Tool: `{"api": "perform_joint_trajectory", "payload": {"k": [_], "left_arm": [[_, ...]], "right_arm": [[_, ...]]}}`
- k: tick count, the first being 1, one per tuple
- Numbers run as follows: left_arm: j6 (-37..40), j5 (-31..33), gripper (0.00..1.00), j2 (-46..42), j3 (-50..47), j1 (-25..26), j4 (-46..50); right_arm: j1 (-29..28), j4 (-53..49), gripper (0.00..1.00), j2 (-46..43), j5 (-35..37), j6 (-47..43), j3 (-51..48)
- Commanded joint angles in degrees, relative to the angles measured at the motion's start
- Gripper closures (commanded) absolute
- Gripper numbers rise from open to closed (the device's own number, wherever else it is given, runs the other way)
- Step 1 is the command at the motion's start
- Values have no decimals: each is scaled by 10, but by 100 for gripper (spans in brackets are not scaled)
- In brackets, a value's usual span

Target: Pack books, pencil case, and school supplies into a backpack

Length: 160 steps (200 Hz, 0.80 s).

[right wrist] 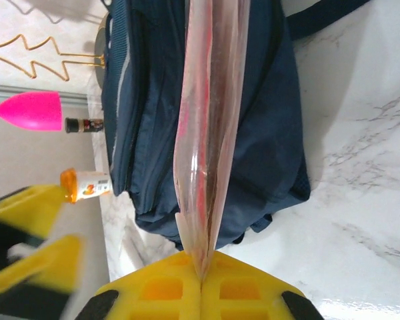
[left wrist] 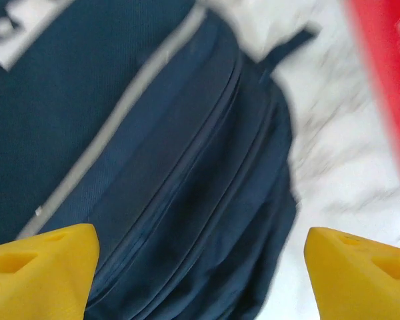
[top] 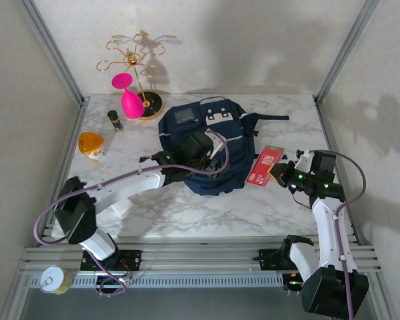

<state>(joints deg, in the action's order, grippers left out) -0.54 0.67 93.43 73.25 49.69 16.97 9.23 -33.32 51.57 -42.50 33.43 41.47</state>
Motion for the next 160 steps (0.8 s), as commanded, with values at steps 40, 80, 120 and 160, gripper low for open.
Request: {"api": "perform_joint_trajectory", "payload": {"k": [40, 80, 120, 160], "left_arm": [[116, 36, 17, 43, 11, -36, 6], [137, 19, 18, 75, 44, -71, 17], [141, 4, 27, 68, 64, -101, 11], [124, -30, 47, 63, 66, -124, -12]], "right_arm": [[2, 21, 99, 5, -38, -18, 12], [2, 17, 100, 8, -40, -27, 18], [3, 18, 100, 13, -43, -31, 23], [1, 24, 100, 23, -72, -31, 33]]}}
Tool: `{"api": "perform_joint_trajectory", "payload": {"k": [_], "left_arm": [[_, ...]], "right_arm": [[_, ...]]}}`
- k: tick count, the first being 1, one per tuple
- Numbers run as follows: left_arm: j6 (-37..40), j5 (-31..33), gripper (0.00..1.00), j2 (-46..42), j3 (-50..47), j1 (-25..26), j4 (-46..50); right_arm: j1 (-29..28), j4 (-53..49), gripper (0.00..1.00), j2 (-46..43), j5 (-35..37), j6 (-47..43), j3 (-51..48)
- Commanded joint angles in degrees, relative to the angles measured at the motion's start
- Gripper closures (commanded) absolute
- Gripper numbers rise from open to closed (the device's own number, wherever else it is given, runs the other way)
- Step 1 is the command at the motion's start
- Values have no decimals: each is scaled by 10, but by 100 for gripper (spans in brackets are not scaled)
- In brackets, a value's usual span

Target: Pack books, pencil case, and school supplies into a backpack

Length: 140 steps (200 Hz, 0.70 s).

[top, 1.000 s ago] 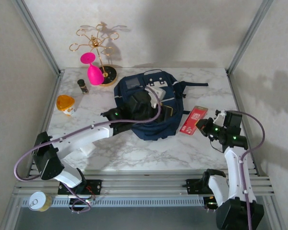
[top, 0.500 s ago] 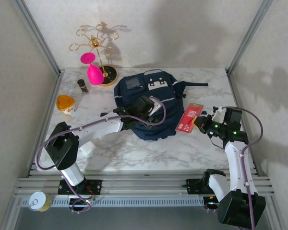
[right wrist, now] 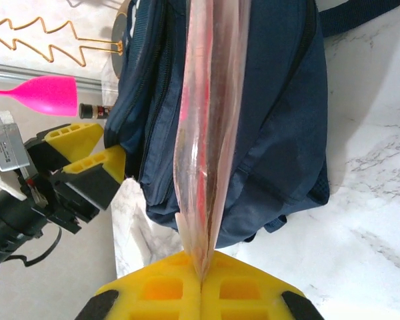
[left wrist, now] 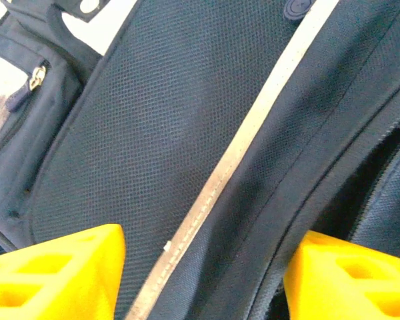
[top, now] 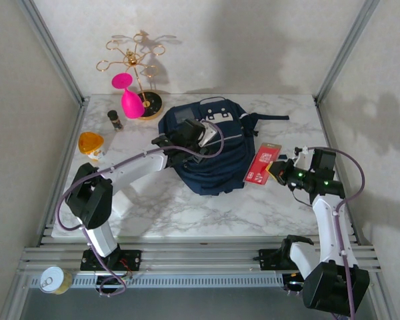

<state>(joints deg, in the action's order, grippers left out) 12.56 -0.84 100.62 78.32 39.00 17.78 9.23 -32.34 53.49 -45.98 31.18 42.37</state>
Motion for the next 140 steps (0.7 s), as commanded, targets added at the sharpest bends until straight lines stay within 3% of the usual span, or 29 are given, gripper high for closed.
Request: {"api": "perform_joint_trajectory", "payload": {"k": [1, 30, 61, 95, 116, 140], "left_arm": [[-7, -16, 48, -8, 16, -17, -20], [-46, -47, 81, 15, 30, -14, -40], [-118, -76, 100, 19, 52, -7, -61], [-198, -59, 100, 32, 115, 35, -38], [-255, -18, 100, 33, 138, 68, -32], [-305, -21, 100, 29, 148, 94, -34]], "right_arm": [[2, 14, 100, 4, -39, -8, 24], [-9, 41, 100, 6, -71, 32, 22], [-55, 110, 100, 2, -68, 118, 1], [-106, 264, 100, 23, -44, 251, -45], [-131, 314, 99, 62, 21, 296, -48], [-156, 403, 98, 105, 88, 341, -48]]}}
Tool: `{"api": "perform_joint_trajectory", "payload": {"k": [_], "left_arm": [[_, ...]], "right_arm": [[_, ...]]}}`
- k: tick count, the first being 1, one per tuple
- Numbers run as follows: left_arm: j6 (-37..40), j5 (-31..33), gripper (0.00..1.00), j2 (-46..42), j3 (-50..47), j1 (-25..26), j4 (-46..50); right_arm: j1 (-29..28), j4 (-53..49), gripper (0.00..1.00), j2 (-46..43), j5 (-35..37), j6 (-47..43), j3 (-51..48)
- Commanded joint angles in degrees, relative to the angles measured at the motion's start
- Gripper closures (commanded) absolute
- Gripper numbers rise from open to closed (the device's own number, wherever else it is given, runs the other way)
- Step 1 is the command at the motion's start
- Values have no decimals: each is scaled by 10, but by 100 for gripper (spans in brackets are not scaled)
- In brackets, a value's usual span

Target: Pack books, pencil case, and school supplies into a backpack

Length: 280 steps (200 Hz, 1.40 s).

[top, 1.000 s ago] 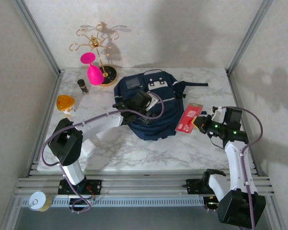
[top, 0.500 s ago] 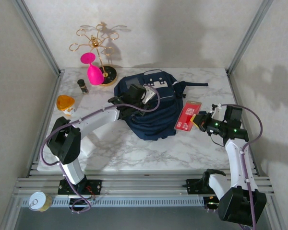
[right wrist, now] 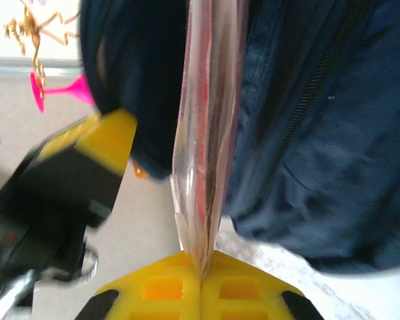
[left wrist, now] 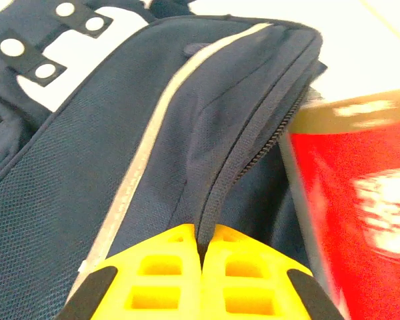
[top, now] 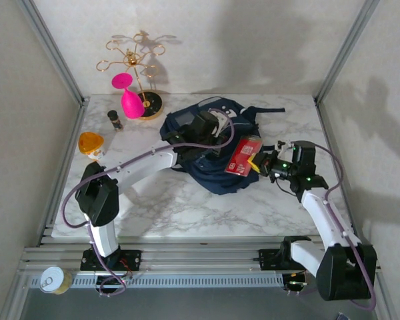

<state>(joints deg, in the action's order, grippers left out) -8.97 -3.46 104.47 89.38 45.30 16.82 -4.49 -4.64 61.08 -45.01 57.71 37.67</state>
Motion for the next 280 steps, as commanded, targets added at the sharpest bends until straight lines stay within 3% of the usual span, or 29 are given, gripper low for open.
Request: {"api": "perform_joint_trajectory", "payload": {"k": [1, 42, 62, 83, 128, 160, 178, 212, 253, 280], "left_arm": [[-91, 6, 100, -9, 37, 32, -25], [-132, 40, 100, -11, 34, 41, -31], [-146, 54, 100, -12, 38, 35, -33], [-168, 58, 100, -12, 39, 26, -46], [-182, 61, 100, -14, 25, 12, -64], [-180, 48, 100, -20, 13, 12, -74], [-184, 37, 100, -19, 7, 12, -81], [-188, 27, 100, -18, 6, 12, -82], [-210, 21, 100, -15, 2, 13, -100], [-209, 25, 100, -8, 1, 13, -91]], "right_arm": [[-19, 127, 98, 31, 82, 78, 0], [-97, 227, 92, 121, 254, 101, 24], [-130, 278, 88, 185, 261, 88, 43], [-141, 261, 65, 200, 269, 73, 47], [-137, 132, 52, 126, 296, -5, 45], [-121, 78, 56, 116, 309, -31, 45], [-119, 98, 76, 148, 287, -30, 56], [-133, 132, 91, 186, 284, -22, 79], [-150, 177, 96, 248, 242, -3, 112], [-137, 144, 88, 201, 233, -45, 113]]}}
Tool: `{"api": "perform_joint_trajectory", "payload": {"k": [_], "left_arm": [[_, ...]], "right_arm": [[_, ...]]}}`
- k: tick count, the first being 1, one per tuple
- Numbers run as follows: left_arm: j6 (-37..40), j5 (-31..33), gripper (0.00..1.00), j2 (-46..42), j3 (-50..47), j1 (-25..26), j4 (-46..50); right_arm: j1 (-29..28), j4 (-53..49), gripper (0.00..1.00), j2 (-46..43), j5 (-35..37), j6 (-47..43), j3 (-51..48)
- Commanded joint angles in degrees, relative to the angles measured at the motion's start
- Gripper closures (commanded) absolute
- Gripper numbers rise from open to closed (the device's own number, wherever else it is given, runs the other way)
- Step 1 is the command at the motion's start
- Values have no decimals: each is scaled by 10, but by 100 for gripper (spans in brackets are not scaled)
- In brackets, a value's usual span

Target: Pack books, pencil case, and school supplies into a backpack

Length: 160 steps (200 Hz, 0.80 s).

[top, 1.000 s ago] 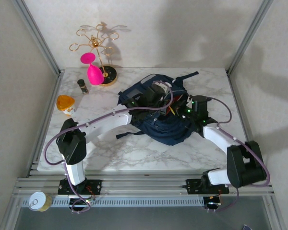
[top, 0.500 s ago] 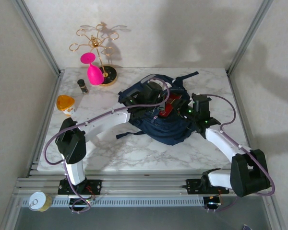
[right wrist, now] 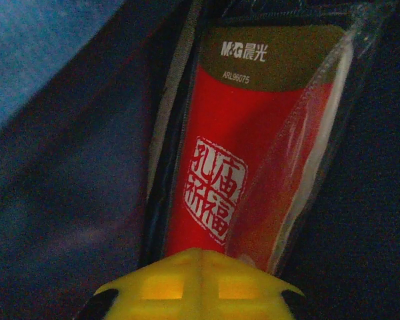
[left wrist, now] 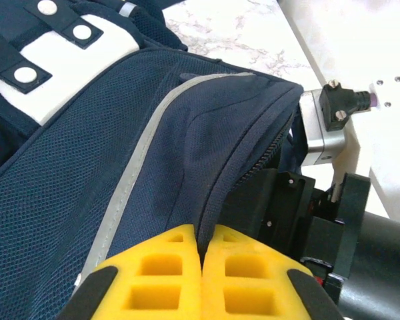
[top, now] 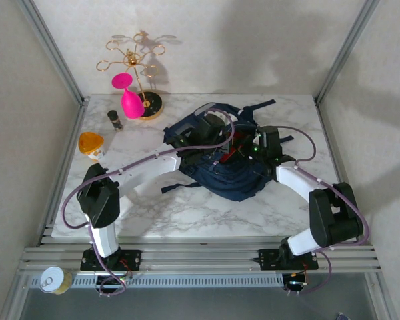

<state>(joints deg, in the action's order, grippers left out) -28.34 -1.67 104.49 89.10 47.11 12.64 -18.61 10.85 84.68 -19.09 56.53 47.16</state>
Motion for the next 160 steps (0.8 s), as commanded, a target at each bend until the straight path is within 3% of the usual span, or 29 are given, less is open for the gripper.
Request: {"api": "perform_joint_trajectory", "payload": {"k": [1, 20, 43, 66, 80, 110, 135, 160], "left_arm": [[-15, 8, 100, -8, 3, -5, -49], [-20, -4, 85, -9, -4, -5, -54], [-41, -64, 65, -20, -29, -11, -85], [-99, -131, 49, -96, -139, -21, -220], [-119, -139, 44, -141, -201, -29, -267], [-169, -119, 41, -184, -284, -77, -233], [-242, -128, 41, -205, -384, -112, -330], [-291, -135, 42, -179, -420, -135, -378]], "right_arm": [[5, -17, 88, -38, -25, -36, 18], [44, -101, 81, -98, -11, -75, 13], [112, -180, 68, -183, -26, -118, -10], [134, -310, 62, -230, 18, -184, 19], [126, -358, 60, -250, 38, -207, 33], [23, -451, 55, -244, 120, -203, 65], [-98, -479, 51, -213, 182, -165, 77], [-207, -477, 47, -160, 231, -123, 93]]}}
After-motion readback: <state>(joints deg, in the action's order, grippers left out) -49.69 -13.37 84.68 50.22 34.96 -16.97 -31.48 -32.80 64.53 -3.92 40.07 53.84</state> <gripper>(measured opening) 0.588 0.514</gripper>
